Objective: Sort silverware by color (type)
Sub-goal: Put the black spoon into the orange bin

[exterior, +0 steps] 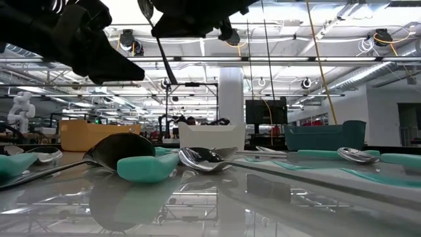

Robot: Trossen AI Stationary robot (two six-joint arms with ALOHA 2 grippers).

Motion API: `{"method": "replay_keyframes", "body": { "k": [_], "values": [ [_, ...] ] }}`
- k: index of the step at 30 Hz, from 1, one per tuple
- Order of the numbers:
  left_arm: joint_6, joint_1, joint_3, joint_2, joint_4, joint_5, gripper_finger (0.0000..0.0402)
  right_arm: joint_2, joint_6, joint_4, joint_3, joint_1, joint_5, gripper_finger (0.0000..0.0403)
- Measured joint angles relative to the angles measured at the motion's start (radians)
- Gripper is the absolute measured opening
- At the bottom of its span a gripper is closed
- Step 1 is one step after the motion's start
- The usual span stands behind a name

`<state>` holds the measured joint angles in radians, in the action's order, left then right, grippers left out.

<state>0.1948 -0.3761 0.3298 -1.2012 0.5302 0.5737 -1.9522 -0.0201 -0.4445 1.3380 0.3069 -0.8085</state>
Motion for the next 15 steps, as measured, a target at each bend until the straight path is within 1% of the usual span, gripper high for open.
{"method": "replay_keyframes", "body": {
  "k": [5,8,11,15],
  "values": [
    [-0.008,0.0,0.0,-0.026,0.065,0.013,0.0173,-0.006,0.015,0.0,0.0,-0.004,0.0,0.0003],
    [-0.009,0.0,0.0,-0.026,0.096,0.021,0.0203,-0.005,0.038,-0.017,0.0,-0.005,0.0,0.0004],
    [-0.009,0.0,0.0,-0.026,0.117,0.021,0.0219,-0.005,0.077,-0.046,0.0,-0.005,0.015,0.0004],
    [-0.01,0.0,0.001,-0.026,0.137,0.022,0.0223,-0.005,0.112,-0.086,0.0,-0.009,0.096,0.0004]
  ]
}}
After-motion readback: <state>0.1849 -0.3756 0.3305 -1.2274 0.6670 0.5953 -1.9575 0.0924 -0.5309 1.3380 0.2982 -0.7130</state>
